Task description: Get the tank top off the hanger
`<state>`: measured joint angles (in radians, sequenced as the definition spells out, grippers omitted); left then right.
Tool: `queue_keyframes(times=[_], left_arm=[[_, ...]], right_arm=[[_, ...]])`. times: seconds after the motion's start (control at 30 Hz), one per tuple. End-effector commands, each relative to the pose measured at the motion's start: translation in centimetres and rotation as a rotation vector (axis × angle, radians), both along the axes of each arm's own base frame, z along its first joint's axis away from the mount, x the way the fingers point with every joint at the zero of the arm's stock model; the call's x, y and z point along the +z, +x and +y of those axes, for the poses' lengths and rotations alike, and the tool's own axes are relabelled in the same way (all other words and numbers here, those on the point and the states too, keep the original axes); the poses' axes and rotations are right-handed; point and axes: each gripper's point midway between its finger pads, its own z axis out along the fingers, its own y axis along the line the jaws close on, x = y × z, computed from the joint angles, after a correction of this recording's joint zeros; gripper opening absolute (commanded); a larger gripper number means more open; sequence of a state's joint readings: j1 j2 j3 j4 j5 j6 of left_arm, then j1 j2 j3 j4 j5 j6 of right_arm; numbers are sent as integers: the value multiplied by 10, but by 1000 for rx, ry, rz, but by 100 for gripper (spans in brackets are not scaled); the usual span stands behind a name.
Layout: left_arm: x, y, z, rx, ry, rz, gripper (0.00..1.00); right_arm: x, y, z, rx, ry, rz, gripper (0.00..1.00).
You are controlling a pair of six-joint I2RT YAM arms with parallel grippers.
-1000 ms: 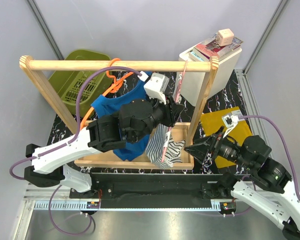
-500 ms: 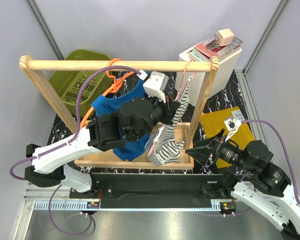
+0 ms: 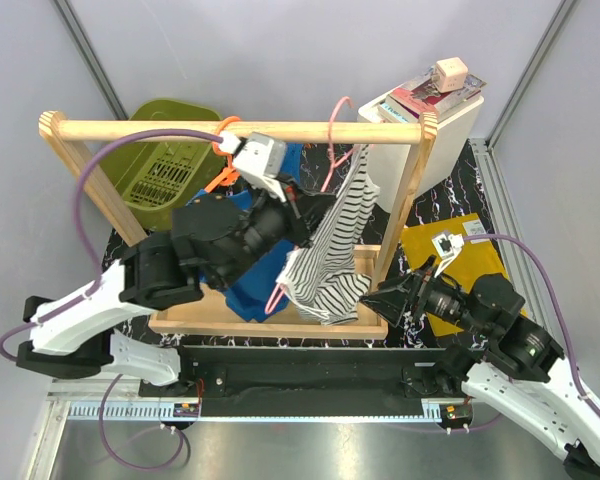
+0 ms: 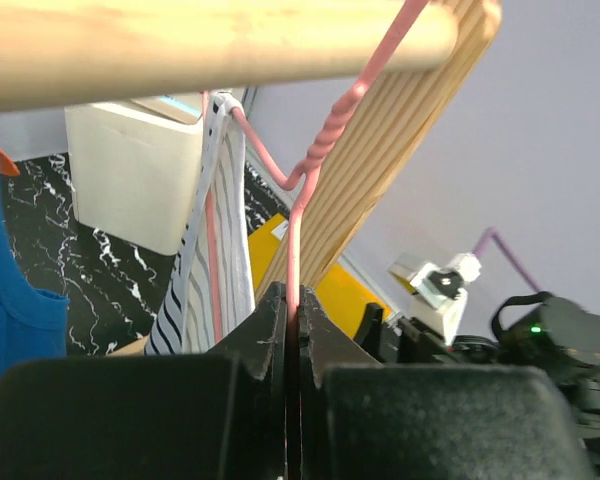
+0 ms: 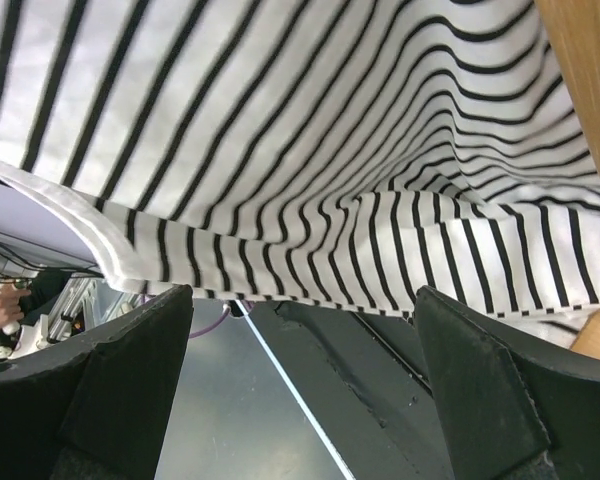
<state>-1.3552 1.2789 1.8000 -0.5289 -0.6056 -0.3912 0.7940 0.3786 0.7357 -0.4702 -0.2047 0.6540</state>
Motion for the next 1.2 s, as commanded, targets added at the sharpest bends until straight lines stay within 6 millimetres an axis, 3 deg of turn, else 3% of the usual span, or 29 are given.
queue_keyframes(times=[0.0, 0.13, 0.27, 0.4, 0.53, 0.57, 0.67, 0.77, 0.93, 1.17], left_arm=[[37, -12, 30, -25, -139, -26, 0], [26, -33, 43, -125, -159, 2, 0], [27, -55, 69, -216, -233, 41, 0], [18, -68, 76, -278, -235, 48, 0], [5, -69, 79, -284, -200, 40, 0], [1, -68, 78, -277, -191, 42, 0], [-7, -67, 76, -277, -164, 38, 0], [-14, -69, 73, -296, -142, 30, 0], [-23, -72, 75, -311, -125, 29, 0], [-37, -75, 76, -323, -117, 49, 0]], right_arm=[[13, 2, 10, 27, 53, -23, 100], [17, 0, 12, 39, 78, -30, 100], [29, -6, 15, 74, 137, -53, 100], [44, -3, 15, 57, 198, -89, 100], [77, 8, 12, 1, 325, -164, 92], [96, 11, 16, 8, 366, -204, 90], [115, 27, 29, -5, 351, -216, 87], [126, 44, 40, -30, 324, -218, 86], [131, 68, 35, -148, 308, -264, 78], [134, 69, 22, -197, 273, -346, 78]])
